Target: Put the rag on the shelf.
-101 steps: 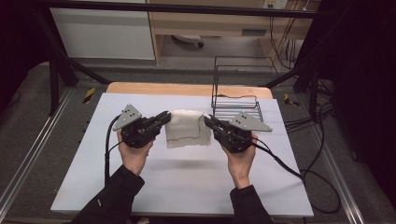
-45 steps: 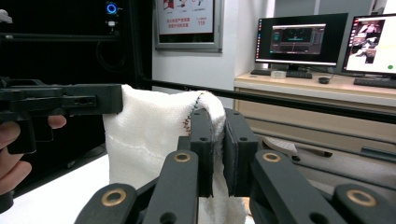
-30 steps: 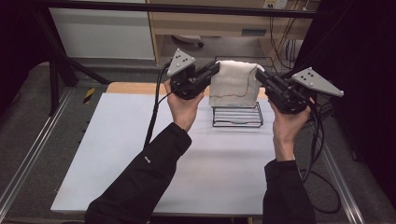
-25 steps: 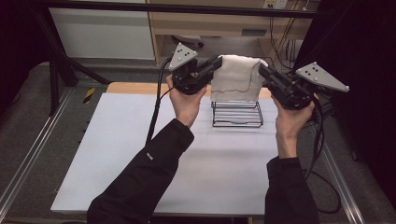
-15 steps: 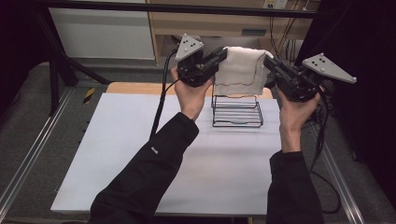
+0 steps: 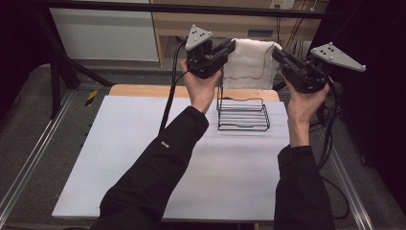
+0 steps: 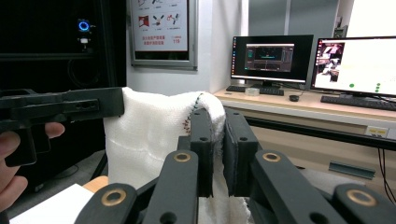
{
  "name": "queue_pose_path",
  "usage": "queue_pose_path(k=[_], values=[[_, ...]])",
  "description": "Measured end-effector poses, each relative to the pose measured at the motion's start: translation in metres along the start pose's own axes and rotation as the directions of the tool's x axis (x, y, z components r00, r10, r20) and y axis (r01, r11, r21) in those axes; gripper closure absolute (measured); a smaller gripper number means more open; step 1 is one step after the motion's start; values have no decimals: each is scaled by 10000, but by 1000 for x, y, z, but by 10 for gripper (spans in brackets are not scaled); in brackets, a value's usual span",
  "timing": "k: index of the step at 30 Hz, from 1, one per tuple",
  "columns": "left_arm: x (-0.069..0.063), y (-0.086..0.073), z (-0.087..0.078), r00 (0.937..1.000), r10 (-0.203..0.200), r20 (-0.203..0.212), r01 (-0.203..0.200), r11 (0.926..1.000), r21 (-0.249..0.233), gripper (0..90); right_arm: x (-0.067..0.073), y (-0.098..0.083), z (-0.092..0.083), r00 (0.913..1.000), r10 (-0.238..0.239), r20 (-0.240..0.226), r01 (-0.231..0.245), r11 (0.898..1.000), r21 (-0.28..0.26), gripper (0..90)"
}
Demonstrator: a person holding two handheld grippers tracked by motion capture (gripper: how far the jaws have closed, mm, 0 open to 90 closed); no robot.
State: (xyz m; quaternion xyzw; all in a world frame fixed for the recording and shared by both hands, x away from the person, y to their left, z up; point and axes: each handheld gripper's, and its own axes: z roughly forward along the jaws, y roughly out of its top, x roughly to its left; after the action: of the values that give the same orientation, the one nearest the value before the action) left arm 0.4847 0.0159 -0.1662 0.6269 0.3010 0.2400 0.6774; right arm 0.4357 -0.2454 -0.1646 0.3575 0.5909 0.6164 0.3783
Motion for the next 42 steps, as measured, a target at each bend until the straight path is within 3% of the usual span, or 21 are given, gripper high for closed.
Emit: queue_pose_path(k=[12,21,25,42], values=[[6,15,13,9997,119,-230,-121,9999,-101,836,-10,9,17,10000,20,47,-20,10000,-43,836],[14,16,27,9987,299,-425,-299,9996,7,836,-22,11,34,9999,124,92,-124,9999,26,836],[20,14,32,9989,143,-457,-143,9999,-1,835,-26,9,41,9999,147,47,-148,9998,105,836],[33,-2,48,9972,480,-582,-451,9977,499,835,-38,-8,59,9989,445,115,-451,9970,633,834]])
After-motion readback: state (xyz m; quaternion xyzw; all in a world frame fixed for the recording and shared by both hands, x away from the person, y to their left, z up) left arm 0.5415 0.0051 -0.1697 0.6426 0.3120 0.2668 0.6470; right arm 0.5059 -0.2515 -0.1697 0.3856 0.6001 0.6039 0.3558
